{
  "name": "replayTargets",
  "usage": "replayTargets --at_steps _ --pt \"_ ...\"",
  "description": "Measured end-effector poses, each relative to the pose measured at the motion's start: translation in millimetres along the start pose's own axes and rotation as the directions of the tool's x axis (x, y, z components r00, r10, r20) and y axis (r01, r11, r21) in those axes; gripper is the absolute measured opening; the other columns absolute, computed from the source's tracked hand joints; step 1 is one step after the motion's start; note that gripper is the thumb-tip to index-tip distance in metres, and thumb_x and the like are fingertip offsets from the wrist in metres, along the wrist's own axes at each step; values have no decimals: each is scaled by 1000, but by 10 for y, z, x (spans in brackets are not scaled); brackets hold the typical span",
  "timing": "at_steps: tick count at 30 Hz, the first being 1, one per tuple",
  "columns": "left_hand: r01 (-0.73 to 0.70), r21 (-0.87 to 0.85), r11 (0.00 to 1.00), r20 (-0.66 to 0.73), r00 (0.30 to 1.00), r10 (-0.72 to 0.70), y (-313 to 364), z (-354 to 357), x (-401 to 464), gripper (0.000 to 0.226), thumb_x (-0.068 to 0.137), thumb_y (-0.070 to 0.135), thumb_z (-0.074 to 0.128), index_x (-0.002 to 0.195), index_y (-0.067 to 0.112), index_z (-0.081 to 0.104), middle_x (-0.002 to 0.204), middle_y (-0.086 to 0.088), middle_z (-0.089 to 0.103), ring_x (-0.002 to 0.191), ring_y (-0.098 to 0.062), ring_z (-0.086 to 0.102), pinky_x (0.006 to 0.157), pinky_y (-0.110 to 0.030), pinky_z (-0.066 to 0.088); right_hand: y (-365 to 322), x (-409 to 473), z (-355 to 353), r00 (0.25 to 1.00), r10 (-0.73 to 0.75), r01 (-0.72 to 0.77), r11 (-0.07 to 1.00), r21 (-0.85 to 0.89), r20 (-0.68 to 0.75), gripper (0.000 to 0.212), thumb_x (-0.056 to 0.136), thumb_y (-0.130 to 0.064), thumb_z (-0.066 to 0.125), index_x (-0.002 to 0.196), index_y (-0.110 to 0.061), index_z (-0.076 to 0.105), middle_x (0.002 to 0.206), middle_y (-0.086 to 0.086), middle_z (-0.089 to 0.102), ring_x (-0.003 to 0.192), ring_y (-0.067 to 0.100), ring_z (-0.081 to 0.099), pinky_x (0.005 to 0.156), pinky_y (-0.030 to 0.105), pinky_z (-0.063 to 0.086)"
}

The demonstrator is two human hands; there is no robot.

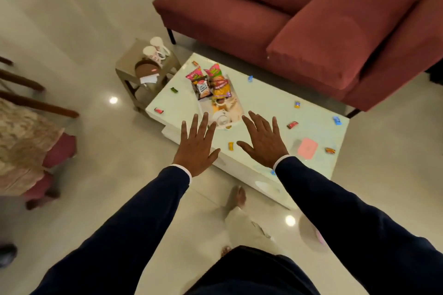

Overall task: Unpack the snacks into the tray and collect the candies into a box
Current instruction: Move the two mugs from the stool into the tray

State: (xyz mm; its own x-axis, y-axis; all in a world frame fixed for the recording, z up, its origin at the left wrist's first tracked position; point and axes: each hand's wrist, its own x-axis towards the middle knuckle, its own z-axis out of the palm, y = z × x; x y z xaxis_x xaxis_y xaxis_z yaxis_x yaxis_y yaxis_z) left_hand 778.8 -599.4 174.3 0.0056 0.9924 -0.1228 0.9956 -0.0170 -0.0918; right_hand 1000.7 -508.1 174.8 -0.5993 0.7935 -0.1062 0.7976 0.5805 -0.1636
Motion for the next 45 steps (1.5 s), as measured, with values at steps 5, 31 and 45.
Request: replayTargets --at_steps 5,31,45 --pt "73 -28 997 43 996 -72 -623 92 375 78 100 60 34 161 16 13 169 -16 -4 155 -40 -2 121 -64 8 -181 861 17 998 -42 41 999 31 41 75 99 -60 42 158 -18 23 166 11 22 151 34 24 120 66 10" --pt "204 -296 933 192 970 -151 -5006 1080 4202 71 100 45 46 158 14 21 167 -19 11 152 -45 13 120 -62 17 -1631 6589 531 974 -11 12 1000 -4 226 72 94 -43 60 153 -16 29 157 12 33 136 39 43 105 51 43" --pt "207 -192 959 230 960 -161 -5703 2291 5604 89 85 68 54 150 13 27 138 -12 50 111 -38 59 96 -52 39 -1826 8942 1573 949 -30 48 997 -52 314 95 77 -30 79 152 -24 22 155 14 35 129 41 47 104 55 46"
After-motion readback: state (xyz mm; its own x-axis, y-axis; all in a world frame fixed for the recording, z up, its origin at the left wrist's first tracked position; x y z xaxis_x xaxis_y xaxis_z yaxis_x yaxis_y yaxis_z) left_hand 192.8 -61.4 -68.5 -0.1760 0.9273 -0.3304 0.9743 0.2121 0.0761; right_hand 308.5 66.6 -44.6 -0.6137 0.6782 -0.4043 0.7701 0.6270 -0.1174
